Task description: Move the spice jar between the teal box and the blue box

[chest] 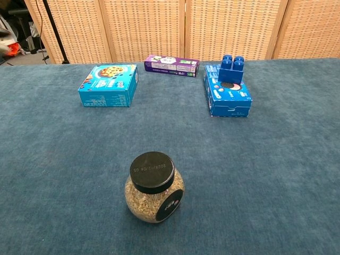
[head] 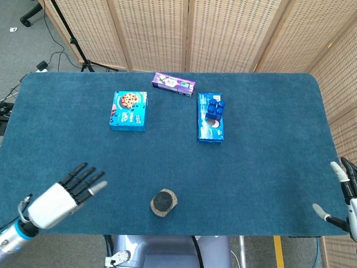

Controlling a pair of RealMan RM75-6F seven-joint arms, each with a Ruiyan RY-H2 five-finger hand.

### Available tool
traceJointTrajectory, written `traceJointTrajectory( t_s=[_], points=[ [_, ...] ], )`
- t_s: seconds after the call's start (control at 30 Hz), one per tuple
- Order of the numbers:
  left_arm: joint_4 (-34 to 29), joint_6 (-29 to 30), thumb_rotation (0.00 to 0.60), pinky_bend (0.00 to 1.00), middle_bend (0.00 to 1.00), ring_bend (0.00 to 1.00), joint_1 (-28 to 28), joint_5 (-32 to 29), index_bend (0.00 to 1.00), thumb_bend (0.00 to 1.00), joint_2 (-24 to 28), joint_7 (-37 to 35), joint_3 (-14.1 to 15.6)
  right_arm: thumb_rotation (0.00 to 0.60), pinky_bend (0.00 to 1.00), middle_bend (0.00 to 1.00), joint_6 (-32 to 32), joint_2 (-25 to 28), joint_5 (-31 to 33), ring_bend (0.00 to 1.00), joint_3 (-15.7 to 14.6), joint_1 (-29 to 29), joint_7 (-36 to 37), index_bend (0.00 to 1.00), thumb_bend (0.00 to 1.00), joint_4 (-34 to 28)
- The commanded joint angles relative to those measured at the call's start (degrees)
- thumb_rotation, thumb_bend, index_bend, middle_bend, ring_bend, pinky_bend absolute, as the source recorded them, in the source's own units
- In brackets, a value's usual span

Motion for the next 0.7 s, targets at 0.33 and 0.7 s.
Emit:
traceJointTrajectory(
  t_s=[0.33,0.7],
  points=[
    [2.8,-8.5,0.600,0.00,0.00,0.00,-12.0,15.1,0.13,0.36,-7.3,11.8,0.9,0.600,0.00,0.00,-0.7,-0.2,0.6,0.00,0.2,0.3,-0.5,0.00,0.00,-0.2],
    [3.5,-20.5,0.600,0.00,0.00,0.00,-20.0,20.0,0.13,0.36,-11.3,19.9,1.4,0.600,0.00,0.00,-1.1,-0.3,1.1,0.00,0.3,0.4,-0.7,0.00,0.00,-0.2]
  ],
)
